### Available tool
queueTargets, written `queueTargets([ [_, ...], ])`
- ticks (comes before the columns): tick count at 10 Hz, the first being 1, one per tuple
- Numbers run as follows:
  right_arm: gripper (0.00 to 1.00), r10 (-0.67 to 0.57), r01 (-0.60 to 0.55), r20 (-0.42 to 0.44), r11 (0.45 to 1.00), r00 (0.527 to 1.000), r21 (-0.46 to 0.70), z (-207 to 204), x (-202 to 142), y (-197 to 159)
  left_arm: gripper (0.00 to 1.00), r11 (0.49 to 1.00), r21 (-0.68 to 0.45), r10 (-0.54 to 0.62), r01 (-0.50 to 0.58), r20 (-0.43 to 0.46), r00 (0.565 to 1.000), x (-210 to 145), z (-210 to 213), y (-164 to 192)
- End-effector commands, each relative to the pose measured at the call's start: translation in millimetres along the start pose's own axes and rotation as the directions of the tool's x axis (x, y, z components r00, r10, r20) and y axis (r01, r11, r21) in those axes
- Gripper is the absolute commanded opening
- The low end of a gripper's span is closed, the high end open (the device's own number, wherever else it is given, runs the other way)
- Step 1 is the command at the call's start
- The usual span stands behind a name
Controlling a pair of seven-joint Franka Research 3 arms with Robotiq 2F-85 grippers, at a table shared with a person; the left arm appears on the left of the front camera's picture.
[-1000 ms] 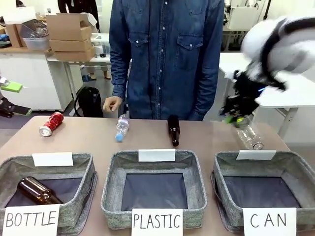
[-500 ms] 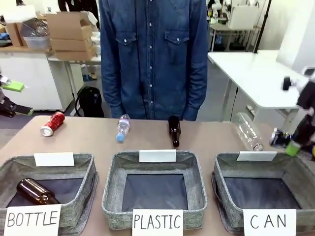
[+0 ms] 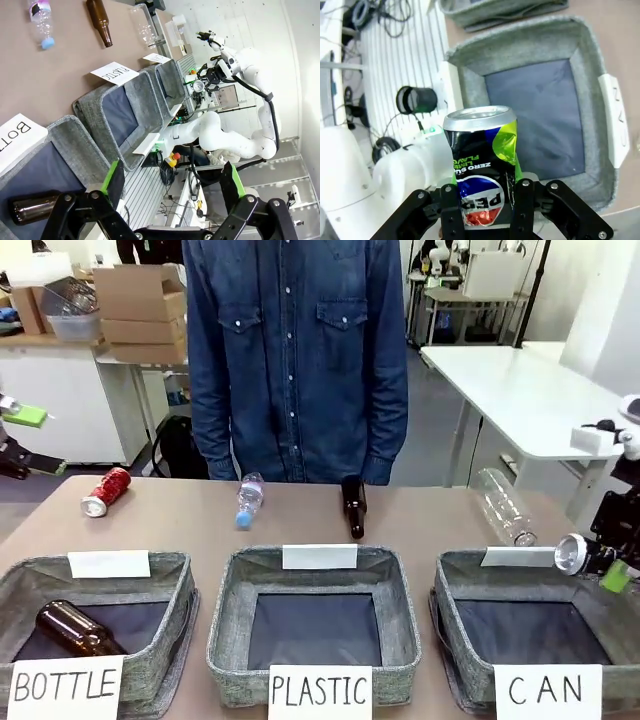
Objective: Sort the can waste into the basket.
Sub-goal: Pick up the can waste from the table and place it in the right Fabric basket.
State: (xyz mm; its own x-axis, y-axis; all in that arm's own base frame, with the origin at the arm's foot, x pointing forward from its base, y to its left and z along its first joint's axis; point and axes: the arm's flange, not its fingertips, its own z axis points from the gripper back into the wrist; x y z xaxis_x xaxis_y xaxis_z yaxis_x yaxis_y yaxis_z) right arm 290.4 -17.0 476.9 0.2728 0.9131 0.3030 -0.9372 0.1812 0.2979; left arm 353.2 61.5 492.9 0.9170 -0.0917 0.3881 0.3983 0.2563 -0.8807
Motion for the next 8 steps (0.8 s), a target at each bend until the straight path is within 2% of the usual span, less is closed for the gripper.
queueTargets([
  [1,0.0,-0.004,0.004,-0.004,1.0,1.0,0.003,7.6,-1.7,-9.6,1.0,1.0,-0.02,-0.022,0.022,0.012,1.0,2.1,-0.6,-1.2],
  [2,0.0,-0.005,0.005,-0.005,1.0,1.0,-0.001,7.5,-1.2,-10.1,1.0,1.0,-0.02,-0.022,0.022,0.012,1.0,2.1,-0.6,-1.2],
  [3,0.96,-0.01,0.01,0.003,1.0,1.0,-0.012,7.1,-1.1,-10.2,1.0,1.0,-0.02,-0.022,0.022,0.012,1.0,2.1,-0.6,-1.2],
  [4,0.95,-0.018,0.018,-0.002,1.0,1.0,-0.015,6.9,0.0,-11.0,1.0,1.0,-0.02,-0.022,0.022,0.012,1.0,2.1,-0.6,-1.2],
  [5,1.0,-0.022,0.022,-0.004,1.0,1.0,-0.019,6.4,1.1,-11.4,1.0,1.0,-0.02,-0.022,0.022,0.012,1.0,2.1,-0.6,-1.2],
  [8,1.0,-0.04,0.04,-0.007,0.999,0.999,-0.021,7.4,4.8,-13.7,1.0,1.0,-0.02,-0.022,0.022,0.012,1.0,2.1,-0.6,-1.2],
])
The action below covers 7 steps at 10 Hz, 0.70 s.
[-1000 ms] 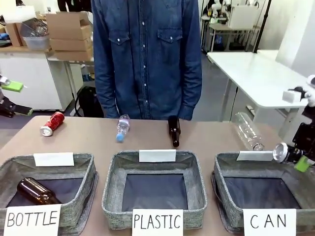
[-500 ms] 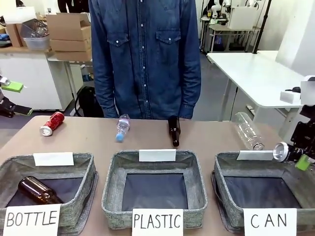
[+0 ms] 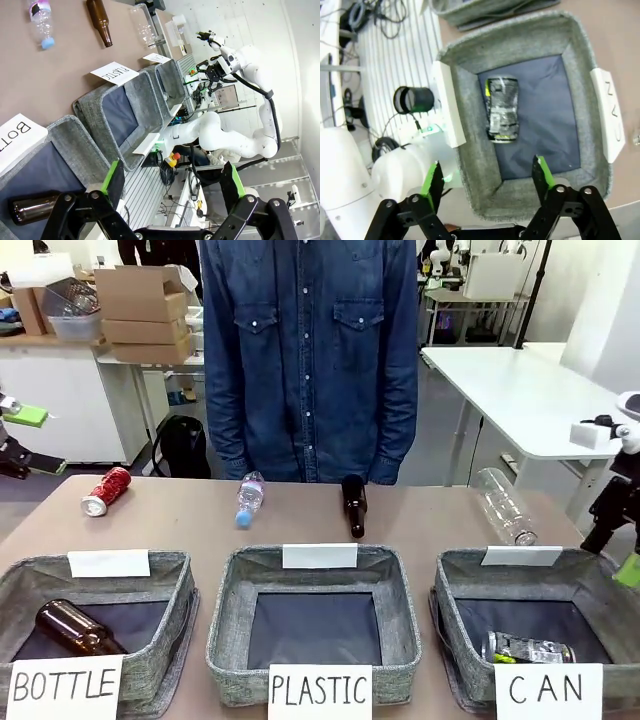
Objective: Sort the can waste into the basket.
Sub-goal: Pick up the can waste from the table and place it in the right Fabric basket.
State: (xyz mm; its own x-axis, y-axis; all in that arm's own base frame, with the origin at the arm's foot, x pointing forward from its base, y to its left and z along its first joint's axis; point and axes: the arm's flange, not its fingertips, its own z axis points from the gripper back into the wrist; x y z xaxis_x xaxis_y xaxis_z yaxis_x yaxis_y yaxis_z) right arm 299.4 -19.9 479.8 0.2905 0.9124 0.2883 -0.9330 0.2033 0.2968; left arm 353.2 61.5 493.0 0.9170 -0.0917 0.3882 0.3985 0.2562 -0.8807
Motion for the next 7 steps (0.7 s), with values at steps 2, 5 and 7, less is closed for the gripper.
queueTargets([
  [2,1.0,-0.059,0.058,0.033,0.998,0.998,0.028,4.5,7.0,-8.5,1.0,1.0,-0.02,-0.021,0.022,0.012,1.0,2.1,-0.7,-1.1],
  [5,1.0,-0.71,0.362,0.448,0.679,0.543,0.639,42.5,24.0,-3.9,1.0,1.0,-0.02,-0.021,0.022,0.012,1.0,2.1,-0.7,-1.1],
  [7,1.0,-0.884,0.234,0.386,0.447,0.264,0.863,57.7,16.3,-4.7,1.0,1.0,-0.02,-0.021,0.022,0.012,1.0,2.1,-0.7,-1.1],
])
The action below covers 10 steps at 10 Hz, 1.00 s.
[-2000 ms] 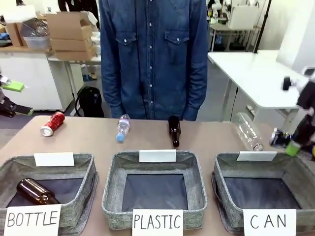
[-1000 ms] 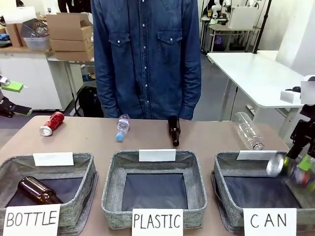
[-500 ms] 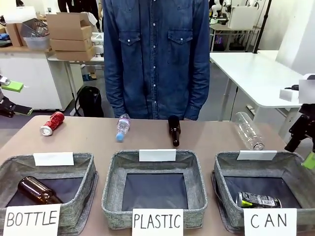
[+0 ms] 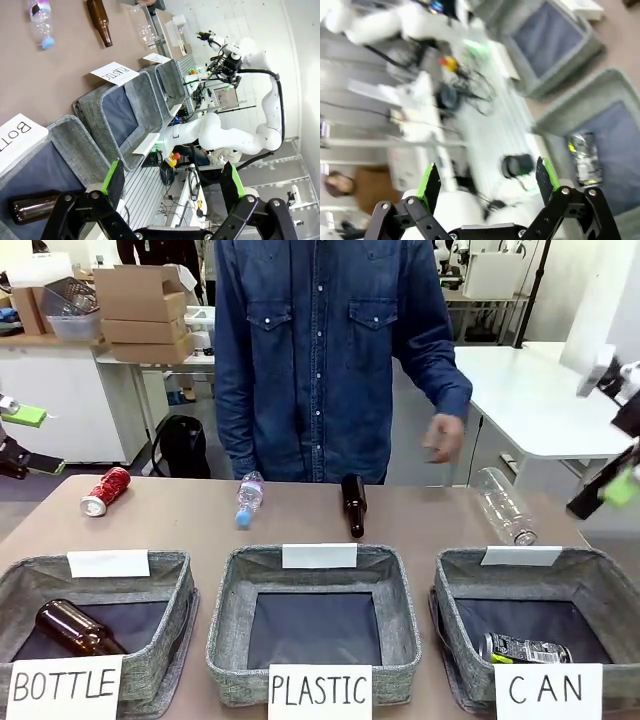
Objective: Sort the can waste into the basket.
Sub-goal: Pick up the can waste from the table and place it in the right Fabric basket.
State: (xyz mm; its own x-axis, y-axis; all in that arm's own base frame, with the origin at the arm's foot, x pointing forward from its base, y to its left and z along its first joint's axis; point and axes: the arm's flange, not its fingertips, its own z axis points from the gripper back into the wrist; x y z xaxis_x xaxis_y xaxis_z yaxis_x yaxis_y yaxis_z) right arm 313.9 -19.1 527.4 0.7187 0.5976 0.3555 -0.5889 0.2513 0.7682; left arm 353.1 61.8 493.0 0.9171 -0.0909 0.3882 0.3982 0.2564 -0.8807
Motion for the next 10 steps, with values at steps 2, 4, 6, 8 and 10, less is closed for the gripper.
queueTargets([
  [2,1.0,-0.656,0.35,0.608,0.754,0.447,0.556,20.2,3.8,-11.8,1.0,1.0,-0.02,-0.022,0.022,0.011,1.0,2.2,-1.0,-1.2],
  [4,1.0,-0.671,0.373,0.684,0.736,0.287,0.565,26.0,4.4,-21.1,1.0,1.0,-0.02,-0.022,0.022,0.011,1.0,2.2,-1.0,-1.2],
  [6,1.0,-0.456,0.367,0.354,0.884,0.817,0.29,40.0,-8.5,-29.1,1.0,1.0,-0.02,-0.022,0.022,0.011,1.0,2.2,-1.0,-1.2],
  [8,1.0,-0.456,0.367,0.354,0.884,0.817,0.29,40.0,-8.5,-29.1,1.0,1.0,-0.02,-0.022,0.022,0.011,1.0,2.2,-1.0,-1.2],
  [10,1.0,-0.456,0.367,0.354,0.884,0.817,0.29,40.0,-8.5,-29.1,1.0,1.0,-0.02,-0.022,0.022,0.011,1.0,2.2,-1.0,-1.2],
])
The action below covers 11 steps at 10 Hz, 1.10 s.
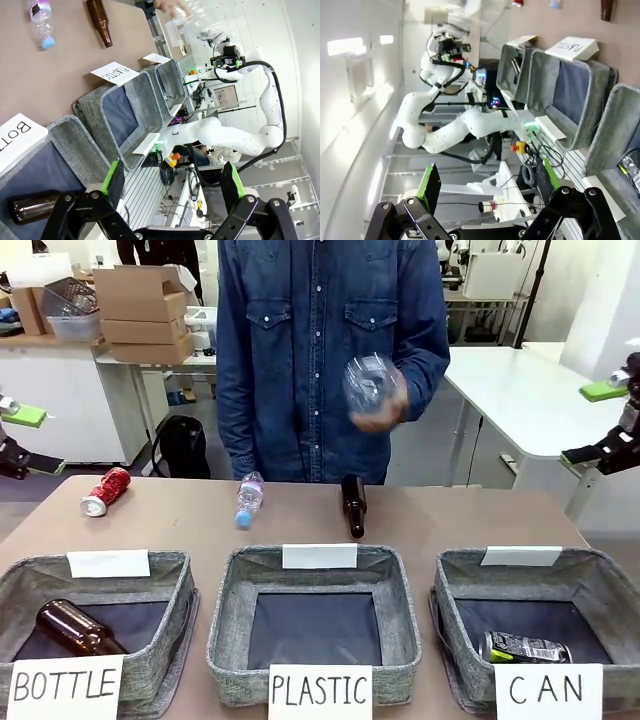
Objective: Sort the can waste into the basket.
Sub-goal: Pick up the can waste from the table and place it in the right Fabric basket.
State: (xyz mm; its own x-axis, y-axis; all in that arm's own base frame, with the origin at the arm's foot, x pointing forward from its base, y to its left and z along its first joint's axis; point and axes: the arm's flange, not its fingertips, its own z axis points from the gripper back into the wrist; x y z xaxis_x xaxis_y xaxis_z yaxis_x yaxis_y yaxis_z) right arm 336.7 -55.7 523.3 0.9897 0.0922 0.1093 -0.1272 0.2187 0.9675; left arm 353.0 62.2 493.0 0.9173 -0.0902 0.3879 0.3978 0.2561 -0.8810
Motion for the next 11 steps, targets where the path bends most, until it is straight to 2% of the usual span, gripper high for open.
queueTargets([
  [1,1.0,0.022,-0.022,-0.007,1.0,1.0,-0.004,6.3,2.4,-1.7,1.0,1.0,-0.02,-0.022,0.022,0.011,1.0,2.3,-1.4,-1.2],
  [8,1.0,0.022,-0.022,-0.007,1.0,1.0,-0.004,6.3,2.4,-1.7,1.0,1.0,0.0,0.0,0.0,0.0,1.0,0.0,0.0,0.0],
  [9,1.0,0.022,-0.022,-0.007,1.0,1.0,-0.004,6.3,2.4,-1.7,1.0,0.971,0.235,-0.039,0.055,-0.075,0.996,20.0,-8.1,-8.1],
  [10,1.0,0.022,-0.022,-0.007,1.0,1.0,-0.004,6.3,2.4,-1.7,1.0,0.853,0.517,-0.031,0.07,-0.084,0.996,46.3,-14.8,-1.6],
  [11,1.0,0.022,-0.022,-0.007,1.0,1.0,-0.004,6.3,2.4,-1.7,1.0,0.646,0.759,-0.031,0.083,-0.082,0.996,64.5,-17.9,9.6],
])
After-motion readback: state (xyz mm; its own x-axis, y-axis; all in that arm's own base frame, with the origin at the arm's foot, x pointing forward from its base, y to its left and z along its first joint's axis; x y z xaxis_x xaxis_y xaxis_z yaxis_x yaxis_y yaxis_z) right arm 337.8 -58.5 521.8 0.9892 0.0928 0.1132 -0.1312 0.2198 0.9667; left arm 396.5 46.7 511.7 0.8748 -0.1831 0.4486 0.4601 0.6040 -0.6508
